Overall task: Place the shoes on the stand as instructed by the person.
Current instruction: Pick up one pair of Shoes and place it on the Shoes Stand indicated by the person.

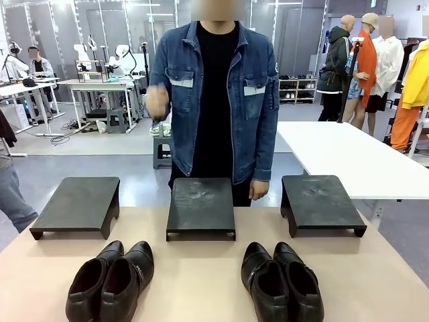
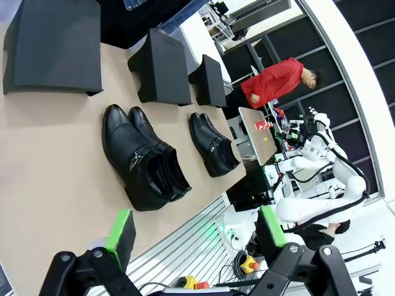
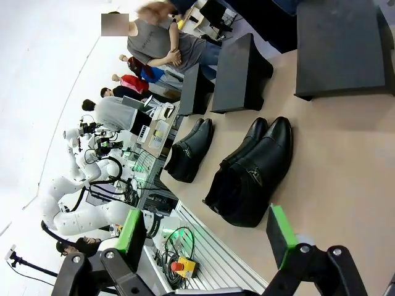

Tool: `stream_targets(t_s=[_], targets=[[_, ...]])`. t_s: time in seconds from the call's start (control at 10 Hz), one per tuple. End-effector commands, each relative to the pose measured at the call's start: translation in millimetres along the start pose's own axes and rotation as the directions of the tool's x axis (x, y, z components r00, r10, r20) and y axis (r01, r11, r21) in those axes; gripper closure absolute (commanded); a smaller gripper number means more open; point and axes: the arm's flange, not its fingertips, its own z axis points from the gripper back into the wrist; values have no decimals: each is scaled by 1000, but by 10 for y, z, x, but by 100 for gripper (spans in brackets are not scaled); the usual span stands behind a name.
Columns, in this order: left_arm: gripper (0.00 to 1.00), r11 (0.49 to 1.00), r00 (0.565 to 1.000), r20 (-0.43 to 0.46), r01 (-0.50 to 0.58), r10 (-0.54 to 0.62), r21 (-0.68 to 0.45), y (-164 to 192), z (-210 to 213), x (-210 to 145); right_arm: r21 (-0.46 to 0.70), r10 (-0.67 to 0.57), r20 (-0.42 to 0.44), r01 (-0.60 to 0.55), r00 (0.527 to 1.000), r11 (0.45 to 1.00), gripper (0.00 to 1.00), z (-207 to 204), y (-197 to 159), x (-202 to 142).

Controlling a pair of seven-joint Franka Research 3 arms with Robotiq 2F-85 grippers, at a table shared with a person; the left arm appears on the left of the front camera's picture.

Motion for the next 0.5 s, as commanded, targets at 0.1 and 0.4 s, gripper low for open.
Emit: stream_targets(t_s=[0.1, 0.4], targets=[[0, 1000, 1000, 4, 3, -3, -9, 11, 11, -18, 7, 0, 3, 0, 1000, 1000, 0, 6, 0, -7], [0, 1000, 1000, 4, 3, -3, -9, 11, 11, -18, 7, 0, 3, 0, 1000, 1000, 0, 6, 0, -7]])
